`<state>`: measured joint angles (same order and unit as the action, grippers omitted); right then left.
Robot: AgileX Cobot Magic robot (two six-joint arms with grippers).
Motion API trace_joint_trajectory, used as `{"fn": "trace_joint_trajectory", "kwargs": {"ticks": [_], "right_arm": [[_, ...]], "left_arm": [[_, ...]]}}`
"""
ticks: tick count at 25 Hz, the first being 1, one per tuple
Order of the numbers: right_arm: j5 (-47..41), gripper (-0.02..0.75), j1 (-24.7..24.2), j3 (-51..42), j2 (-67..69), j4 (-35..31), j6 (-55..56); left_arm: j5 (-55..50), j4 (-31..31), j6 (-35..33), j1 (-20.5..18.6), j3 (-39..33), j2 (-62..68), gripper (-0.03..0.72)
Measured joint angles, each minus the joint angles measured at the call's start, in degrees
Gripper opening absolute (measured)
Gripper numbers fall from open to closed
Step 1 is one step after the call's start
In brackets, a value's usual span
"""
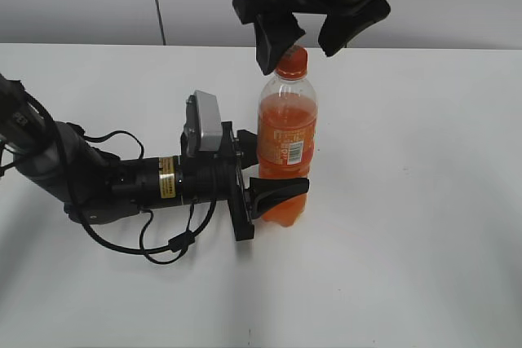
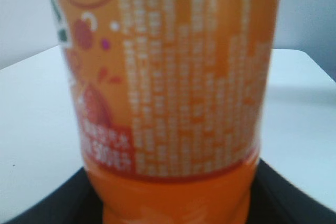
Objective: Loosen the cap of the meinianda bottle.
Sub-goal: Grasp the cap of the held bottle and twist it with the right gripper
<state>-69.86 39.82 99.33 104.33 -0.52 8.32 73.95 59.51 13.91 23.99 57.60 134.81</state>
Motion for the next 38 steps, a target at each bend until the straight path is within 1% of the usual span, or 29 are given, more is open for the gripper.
{"fn": "trace_joint_trajectory", "kwargs": {"ticks": [16, 18, 26, 28, 34, 35, 37, 38], "right_arm": [[0.00, 0.583, 0.00, 0.00, 1.30, 0.52, -0.13], [0.05, 0.557, 0.00, 0.26, 1.30, 0.52, -0.13], [0.01, 0.373, 0.00, 1.37, 1.49, 0.52, -0.13], [0.01, 0.353, 0.00, 1.37, 1.59, 0.08, -0.25], [0.01, 0.339, 0.00, 1.37, 1.97, -0.54, -0.98], [0.01, 0.330, 0.00, 1.37, 1.97, -0.54, -1.17], [0.01, 0.279, 0.00, 1.37, 2.03, -0.54, -1.64], [0.01, 0.273, 0.00, 1.37, 2.03, -0.48, -1.80]], "left_arm": [[0.00, 0.00, -0.05, 0.00, 0.00, 0.00, 0.405], [0.00, -0.05, -0.05, 0.00, 0.00, 0.00, 0.405], [0.00, -0.05, -0.10, 0.00, 0.00, 0.00, 0.405], [0.00, -0.05, -0.10, 0.00, 0.00, 0.00, 0.405], [0.00, -0.05, -0.10, 0.00, 0.00, 0.00, 0.405], [0.00, -0.05, -0.10, 0.00, 0.00, 0.00, 0.405], [0.00, -0.09, -0.10, 0.00, 0.00, 0.00, 0.405], [0.00, -0.09, -0.10, 0.00, 0.00, 0.00, 0.405]]}}
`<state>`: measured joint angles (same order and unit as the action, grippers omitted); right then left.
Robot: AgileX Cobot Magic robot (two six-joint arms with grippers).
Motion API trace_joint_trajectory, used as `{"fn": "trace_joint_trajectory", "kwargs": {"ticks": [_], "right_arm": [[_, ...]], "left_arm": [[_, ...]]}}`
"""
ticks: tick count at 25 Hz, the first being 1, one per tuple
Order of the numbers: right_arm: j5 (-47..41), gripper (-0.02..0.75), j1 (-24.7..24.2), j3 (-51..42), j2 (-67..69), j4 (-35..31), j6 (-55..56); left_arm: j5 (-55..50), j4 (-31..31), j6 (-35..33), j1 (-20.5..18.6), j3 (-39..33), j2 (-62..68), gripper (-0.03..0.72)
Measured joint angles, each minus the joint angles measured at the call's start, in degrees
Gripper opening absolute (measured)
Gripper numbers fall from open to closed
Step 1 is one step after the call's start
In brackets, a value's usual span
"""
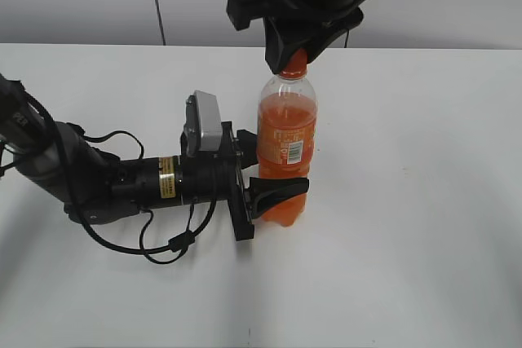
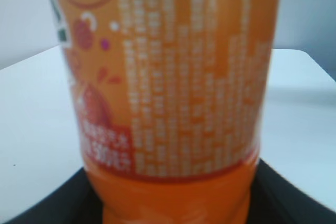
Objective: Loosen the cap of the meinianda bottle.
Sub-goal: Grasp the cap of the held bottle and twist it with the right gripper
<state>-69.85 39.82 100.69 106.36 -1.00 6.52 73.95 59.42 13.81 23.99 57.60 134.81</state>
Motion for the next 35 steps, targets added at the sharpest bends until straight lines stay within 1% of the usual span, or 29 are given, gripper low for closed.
{"fn": "trace_joint_trajectory", "kwargs": {"ticks": [4, 11, 21, 31, 35], "right_arm": [[0.00, 0.273, 0.00, 0.00, 0.00, 0.06, -1.95], [0.00, 0.273, -0.06, 0.00, 0.00, -0.92, -11.10], [-0.02, 0.273, -0.06, 0.04, 0.00, -1.65, -37.72], [-0.30, 0.273, -0.06, 0.20, 0.00, -4.93, -59.62], [-0.42, 0.273, -0.06, 0.20, 0.00, -5.59, -64.84]], "left_arm": [[0.00, 0.00, 0.00, 0.00, 0.00, 0.00, 0.405], [0.00, -0.02, -0.15, 0.00, 0.00, 0.00, 0.405], [0.00, -0.07, -0.10, 0.00, 0.00, 0.00, 0.403], [0.00, -0.08, -0.33, -0.05, 0.00, 0.32, 0.403], [0.00, -0.08, -0.46, -0.11, 0.00, 0.39, 0.402]]}}
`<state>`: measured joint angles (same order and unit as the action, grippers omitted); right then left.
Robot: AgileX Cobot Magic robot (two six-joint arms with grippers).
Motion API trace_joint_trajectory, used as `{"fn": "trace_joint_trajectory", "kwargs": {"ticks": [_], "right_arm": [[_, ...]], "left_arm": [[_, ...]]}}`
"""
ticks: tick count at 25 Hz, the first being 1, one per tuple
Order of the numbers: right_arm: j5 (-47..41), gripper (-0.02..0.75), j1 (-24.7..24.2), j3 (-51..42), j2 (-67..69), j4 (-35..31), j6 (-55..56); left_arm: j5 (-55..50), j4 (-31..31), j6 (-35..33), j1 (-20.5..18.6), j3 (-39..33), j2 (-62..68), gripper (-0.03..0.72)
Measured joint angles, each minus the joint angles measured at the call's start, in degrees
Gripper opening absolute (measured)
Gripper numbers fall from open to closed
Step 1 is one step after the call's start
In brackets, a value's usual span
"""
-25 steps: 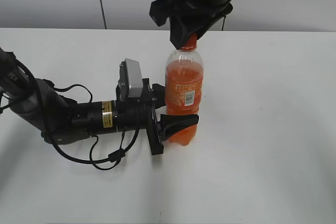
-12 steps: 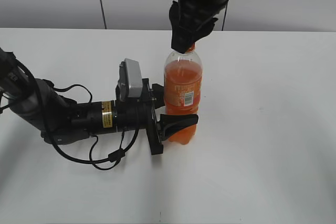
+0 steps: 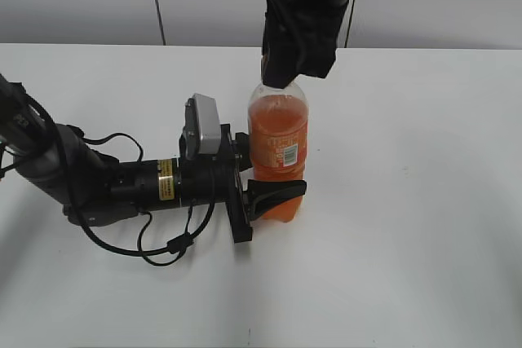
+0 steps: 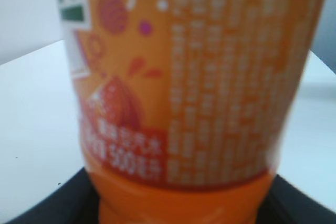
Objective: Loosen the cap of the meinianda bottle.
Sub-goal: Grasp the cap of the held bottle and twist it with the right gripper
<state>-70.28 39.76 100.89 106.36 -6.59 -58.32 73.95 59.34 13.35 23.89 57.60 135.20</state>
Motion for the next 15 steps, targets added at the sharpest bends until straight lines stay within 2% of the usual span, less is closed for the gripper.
{"fn": "trace_joint_trajectory", "kwargs": {"ticks": [7, 15], "right_arm": [[-0.35, 0.273, 0.00, 0.10, 0.00, -0.28, -5.44], [-0.40, 0.290, 0.00, 0.10, 0.00, -0.28, -0.86]], "left_arm": [[0.00, 0.00, -0.27, 0.00, 0.00, 0.00, 0.400], [0.00, 0.00, -0.32, 0.00, 0.00, 0.00, 0.400]]}}
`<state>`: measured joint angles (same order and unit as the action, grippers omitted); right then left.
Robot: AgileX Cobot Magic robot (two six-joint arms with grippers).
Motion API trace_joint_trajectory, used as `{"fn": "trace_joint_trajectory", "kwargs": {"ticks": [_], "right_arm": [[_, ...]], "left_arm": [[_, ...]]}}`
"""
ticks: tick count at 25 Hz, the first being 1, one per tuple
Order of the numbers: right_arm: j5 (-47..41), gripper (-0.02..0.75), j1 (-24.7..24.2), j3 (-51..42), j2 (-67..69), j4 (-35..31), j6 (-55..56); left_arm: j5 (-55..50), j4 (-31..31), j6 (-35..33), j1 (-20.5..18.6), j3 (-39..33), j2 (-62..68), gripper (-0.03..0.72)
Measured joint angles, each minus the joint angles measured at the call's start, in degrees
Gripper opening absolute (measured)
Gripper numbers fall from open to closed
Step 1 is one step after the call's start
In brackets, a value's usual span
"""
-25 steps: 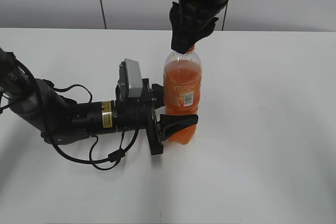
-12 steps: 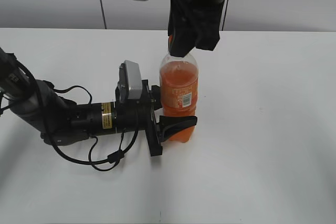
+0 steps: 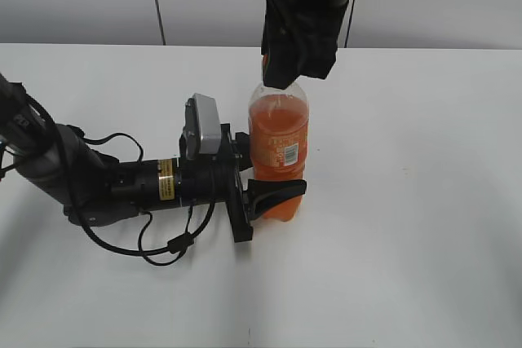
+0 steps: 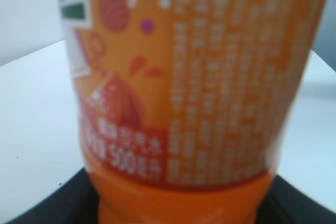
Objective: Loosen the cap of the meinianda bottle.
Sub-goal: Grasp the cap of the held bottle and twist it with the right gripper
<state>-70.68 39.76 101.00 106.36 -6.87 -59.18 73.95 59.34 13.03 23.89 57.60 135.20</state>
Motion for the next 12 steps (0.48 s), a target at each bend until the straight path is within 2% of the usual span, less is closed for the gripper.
{"fn": "trace_joint_trajectory", "kwargs": {"ticks": [5, 7, 10, 12], "right_arm": [[0.18, 0.575, 0.00, 0.15, 0.10, -0.59, 5.89], [0.18, 0.603, 0.00, 1.11, 0.10, -0.57, 9.15], [0.18, 0.598, 0.00, 3.77, 0.10, -0.11, 17.91], [0.18, 0.595, 0.00, 5.71, 0.04, 1.15, 28.03]], "left_arm": [[0.00, -0.97, 0.20, 0.00, 0.00, 0.30, 0.400], [0.00, -1.10, 0.20, 0.00, 0.00, 0.37, 0.400], [0.00, -1.32, 0.26, 0.00, 0.05, 0.47, 0.400], [0.00, -1.32, 0.26, 0.00, 0.05, 0.47, 0.400]]}}
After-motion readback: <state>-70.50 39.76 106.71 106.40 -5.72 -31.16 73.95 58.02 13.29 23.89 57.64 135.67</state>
